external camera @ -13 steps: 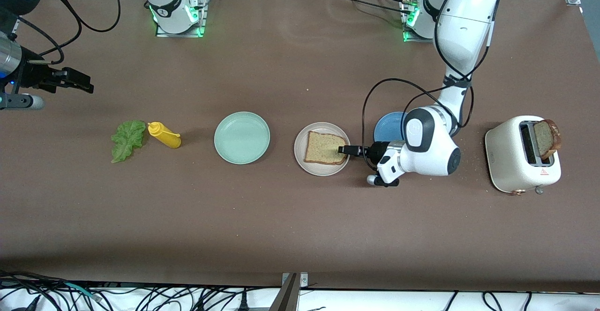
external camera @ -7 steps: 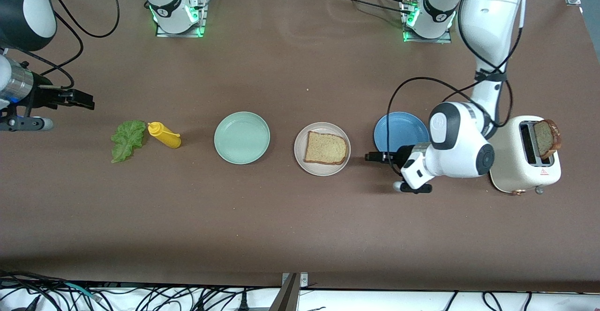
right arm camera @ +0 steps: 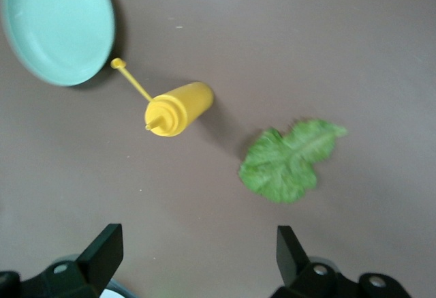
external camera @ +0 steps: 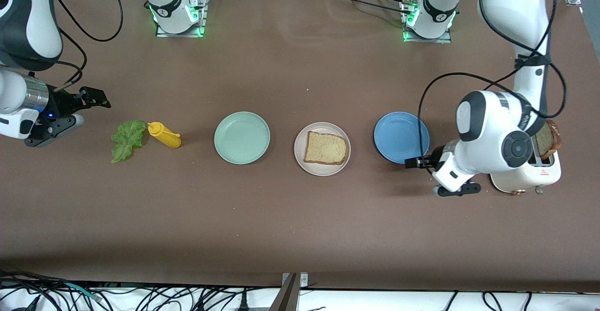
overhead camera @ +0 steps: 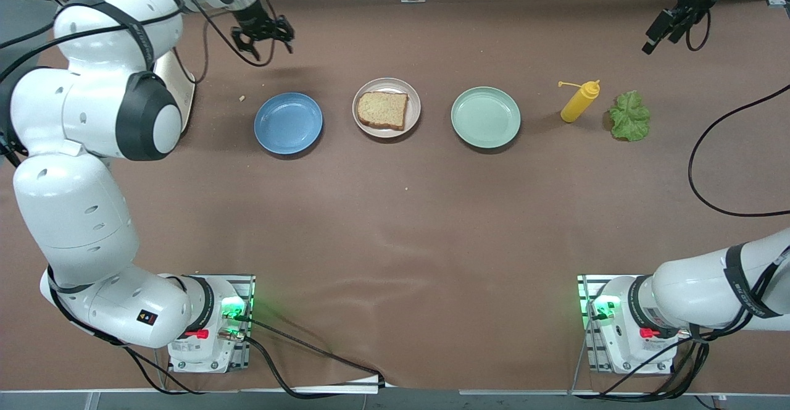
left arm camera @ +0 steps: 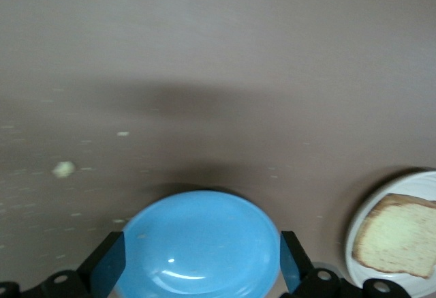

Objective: Make sandwich in beige plate with both arms
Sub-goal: 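Return the left gripper to the toaster while the right gripper nears mustard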

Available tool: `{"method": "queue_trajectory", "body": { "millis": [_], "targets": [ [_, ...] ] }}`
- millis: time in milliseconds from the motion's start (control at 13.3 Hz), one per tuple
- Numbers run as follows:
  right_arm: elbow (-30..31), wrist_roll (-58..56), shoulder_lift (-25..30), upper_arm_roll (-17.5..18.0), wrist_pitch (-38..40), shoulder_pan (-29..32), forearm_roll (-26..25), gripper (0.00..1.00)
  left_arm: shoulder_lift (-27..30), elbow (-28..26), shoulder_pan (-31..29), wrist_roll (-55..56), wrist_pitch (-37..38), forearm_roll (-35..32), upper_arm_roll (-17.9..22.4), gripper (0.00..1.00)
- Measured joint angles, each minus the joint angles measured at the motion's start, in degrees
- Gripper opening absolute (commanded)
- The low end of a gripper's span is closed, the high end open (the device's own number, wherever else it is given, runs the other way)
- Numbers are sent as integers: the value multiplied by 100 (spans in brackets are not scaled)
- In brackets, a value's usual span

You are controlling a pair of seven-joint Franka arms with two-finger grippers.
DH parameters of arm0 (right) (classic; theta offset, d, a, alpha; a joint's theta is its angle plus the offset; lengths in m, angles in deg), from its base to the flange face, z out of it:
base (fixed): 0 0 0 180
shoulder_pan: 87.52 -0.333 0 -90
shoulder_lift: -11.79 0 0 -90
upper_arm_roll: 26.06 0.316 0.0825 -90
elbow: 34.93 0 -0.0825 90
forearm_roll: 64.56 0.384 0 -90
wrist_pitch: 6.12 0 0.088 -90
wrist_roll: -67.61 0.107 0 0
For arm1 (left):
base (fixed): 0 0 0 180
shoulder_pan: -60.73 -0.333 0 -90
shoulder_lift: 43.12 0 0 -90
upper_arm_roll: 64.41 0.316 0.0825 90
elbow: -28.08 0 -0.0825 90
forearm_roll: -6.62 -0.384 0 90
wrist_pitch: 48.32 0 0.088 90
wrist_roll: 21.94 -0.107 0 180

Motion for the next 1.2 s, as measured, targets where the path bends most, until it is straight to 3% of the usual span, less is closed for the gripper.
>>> {"method": "queue_trajectory", "body": {
  "millis": [225,450,749,974,1199],
  "targets": [
    [32,-1761,-466,-57,-96,526,731,100,293,2,-294,2,242,-621,74,100],
    [31,-2974,-778,-67,-148,672,1274,100,415,2,-354,2,300,-1150,73,100],
    [62,-4455,-1017,-63,-94,781,1997,100,499,3,-570,-373,300,-1202,86,100],
    [98,-5411,-1499,-66,-22,1061,2332,100,596,2,-734,-468,307,-1202,89,100],
    [101,-6751,-1965,-67,89,1228,3021,100,738,5,-733,-468,310,-1202,58,100]
  ]
}}
